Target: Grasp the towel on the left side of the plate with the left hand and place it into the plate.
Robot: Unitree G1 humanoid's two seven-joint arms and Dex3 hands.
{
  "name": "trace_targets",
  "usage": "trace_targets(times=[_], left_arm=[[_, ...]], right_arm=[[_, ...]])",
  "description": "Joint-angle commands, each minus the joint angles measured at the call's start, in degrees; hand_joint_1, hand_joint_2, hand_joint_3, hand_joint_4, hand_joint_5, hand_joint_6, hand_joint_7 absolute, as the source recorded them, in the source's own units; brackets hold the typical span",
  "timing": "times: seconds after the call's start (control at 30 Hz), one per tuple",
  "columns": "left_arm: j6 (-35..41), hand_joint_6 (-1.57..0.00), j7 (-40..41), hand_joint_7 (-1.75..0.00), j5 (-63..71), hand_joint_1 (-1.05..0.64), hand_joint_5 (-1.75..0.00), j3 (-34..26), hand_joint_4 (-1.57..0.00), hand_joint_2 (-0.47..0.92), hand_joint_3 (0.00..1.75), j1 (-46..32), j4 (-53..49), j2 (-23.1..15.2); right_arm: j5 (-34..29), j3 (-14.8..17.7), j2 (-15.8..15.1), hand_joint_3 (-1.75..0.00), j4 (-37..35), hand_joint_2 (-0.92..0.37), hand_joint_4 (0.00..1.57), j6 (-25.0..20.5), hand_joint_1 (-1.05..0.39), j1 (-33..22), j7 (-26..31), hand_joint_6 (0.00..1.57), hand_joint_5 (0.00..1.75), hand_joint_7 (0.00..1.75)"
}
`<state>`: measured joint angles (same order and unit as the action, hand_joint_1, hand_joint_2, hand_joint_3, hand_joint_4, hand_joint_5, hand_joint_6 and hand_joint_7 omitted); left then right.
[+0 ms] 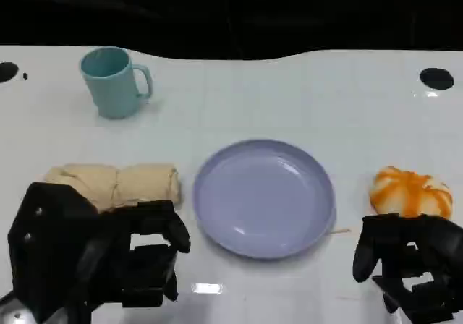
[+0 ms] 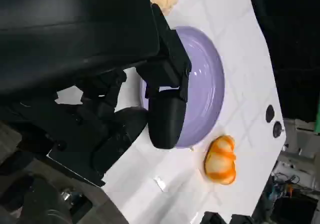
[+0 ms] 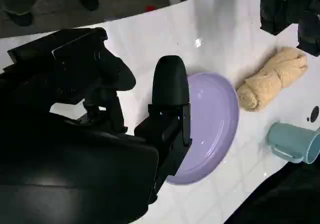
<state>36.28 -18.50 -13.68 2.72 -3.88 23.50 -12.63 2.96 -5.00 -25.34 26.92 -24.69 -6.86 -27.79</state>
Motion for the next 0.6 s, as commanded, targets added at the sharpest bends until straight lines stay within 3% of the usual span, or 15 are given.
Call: trace_targets(times=[0.03, 0.6], left_arm=[[-0.1, -0.75, 0.1, -1.60, -0.1, -0.11, -1.75, 0.0, -0.80, 0.47, 1.33, 0.2, -0.2, -0.5], [-0.6, -0.75, -0.2, -1.60, -0.2, -0.11, -1.75, -0.1, -0.80, 0.47, 1.33, 0.2, -0.6, -0.6]], right_arm=[[0.2, 0.7, -0.6, -0.97, 0.1, -0.67, 0.67, 0.0, 0.10, 0.2, 0.0, 0.66, 1.67, 1.42], [0.3, 0.6, -0.5, -0.96, -0.1, -0.67, 0.67, 0.3, 0.10, 0.3, 0.0, 0.66, 1.67, 1.43]])
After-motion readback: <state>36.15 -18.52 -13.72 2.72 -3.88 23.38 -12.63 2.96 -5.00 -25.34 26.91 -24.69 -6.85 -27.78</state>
